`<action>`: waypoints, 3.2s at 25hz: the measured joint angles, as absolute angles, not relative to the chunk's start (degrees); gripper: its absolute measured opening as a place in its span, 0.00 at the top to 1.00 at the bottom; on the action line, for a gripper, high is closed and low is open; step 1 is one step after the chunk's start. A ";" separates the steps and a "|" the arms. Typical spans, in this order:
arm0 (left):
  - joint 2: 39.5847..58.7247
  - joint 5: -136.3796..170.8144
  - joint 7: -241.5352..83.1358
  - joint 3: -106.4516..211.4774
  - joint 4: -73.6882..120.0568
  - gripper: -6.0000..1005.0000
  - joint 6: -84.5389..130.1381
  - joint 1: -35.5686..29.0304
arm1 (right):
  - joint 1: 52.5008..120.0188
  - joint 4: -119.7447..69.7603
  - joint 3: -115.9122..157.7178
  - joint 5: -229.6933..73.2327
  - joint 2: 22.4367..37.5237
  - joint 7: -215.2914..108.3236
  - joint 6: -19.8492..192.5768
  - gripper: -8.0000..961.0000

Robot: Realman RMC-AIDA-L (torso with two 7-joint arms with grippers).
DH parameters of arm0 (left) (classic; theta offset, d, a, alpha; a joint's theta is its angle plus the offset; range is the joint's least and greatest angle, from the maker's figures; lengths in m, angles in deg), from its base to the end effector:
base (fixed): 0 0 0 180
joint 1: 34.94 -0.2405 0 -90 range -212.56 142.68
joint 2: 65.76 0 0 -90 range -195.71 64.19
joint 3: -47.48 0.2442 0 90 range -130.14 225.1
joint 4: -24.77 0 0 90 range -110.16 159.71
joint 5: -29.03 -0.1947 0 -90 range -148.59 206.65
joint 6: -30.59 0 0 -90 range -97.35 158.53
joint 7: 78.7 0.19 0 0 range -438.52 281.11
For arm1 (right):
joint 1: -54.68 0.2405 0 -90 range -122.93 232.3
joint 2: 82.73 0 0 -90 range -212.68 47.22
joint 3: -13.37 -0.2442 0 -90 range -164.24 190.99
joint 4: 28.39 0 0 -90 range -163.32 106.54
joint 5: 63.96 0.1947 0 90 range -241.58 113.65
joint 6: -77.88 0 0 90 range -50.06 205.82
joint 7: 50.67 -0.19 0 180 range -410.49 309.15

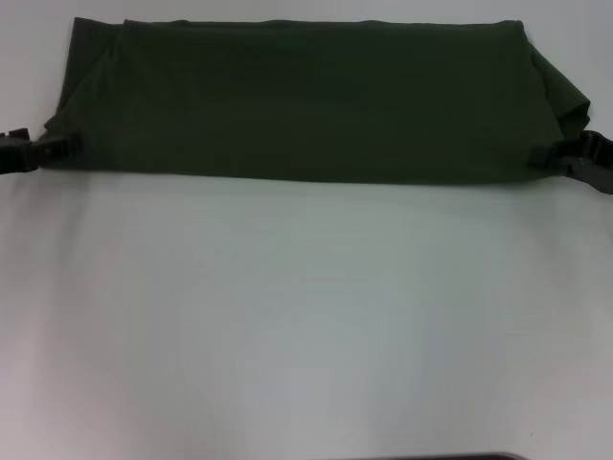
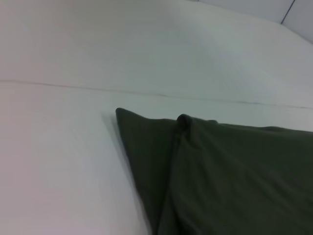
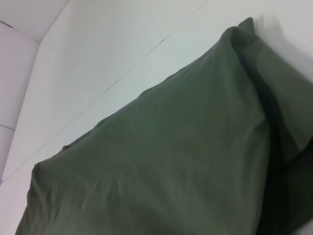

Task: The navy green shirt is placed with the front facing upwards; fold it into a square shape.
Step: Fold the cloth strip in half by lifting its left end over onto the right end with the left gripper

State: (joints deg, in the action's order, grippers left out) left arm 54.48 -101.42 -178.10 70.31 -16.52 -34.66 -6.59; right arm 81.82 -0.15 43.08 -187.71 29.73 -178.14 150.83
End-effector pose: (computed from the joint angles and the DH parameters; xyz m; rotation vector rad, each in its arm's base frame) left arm -0.3402 0.3638 0.0096 -2.0808 -1.2146 -0.3965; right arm 0.3383 0.3373 -0.0008 -1.8892 1.9078 0.6463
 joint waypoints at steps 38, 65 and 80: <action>54.25 -103.12 -178.27 72.98 -15.18 0.29 -32.72 -5.58 | 82.06 0.18 42.32 -187.62 29.50 -178.38 151.09 0.98; 53.82 -103.06 -178.16 70.75 -19.02 0.97 -45.14 -8.44 | 79.89 0.35 40.55 -187.57 29.41 -172.80 155.67 0.98; 53.18 -106.70 -177.35 65.67 -23.35 0.97 -62.13 -13.16 | 69.90 0.45 36.50 -187.74 27.94 -162.20 169.59 0.98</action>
